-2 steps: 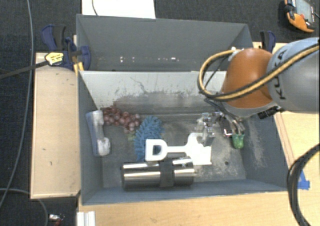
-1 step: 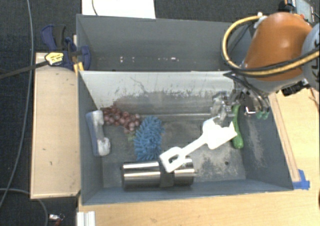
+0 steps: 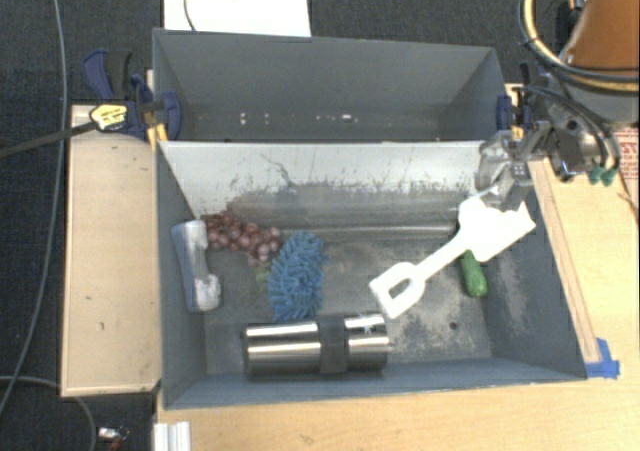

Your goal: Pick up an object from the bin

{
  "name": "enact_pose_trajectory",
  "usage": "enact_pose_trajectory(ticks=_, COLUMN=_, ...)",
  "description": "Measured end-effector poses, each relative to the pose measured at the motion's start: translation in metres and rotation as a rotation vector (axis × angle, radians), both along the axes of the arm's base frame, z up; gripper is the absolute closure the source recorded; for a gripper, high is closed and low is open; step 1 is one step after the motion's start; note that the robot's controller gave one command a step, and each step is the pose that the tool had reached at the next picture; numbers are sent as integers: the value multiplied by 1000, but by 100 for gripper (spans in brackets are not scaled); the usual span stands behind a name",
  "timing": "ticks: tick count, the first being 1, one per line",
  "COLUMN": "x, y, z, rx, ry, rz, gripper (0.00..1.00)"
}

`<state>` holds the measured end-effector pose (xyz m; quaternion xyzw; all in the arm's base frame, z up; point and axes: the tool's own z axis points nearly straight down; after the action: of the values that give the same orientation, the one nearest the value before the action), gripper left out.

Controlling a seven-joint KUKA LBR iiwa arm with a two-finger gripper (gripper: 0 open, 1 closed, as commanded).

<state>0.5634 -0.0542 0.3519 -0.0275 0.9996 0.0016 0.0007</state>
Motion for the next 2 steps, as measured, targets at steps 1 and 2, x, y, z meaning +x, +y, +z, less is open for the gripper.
enact_pose_trajectory(ticks=1, x=14, y=17, z=-123, rx=-2, ry=-11, rz=207, gripper=100)
enact_pose_trajectory(ticks=2, x=11, y=-5, z=-26, rx=-5, ry=-18, rz=248, gripper=100)
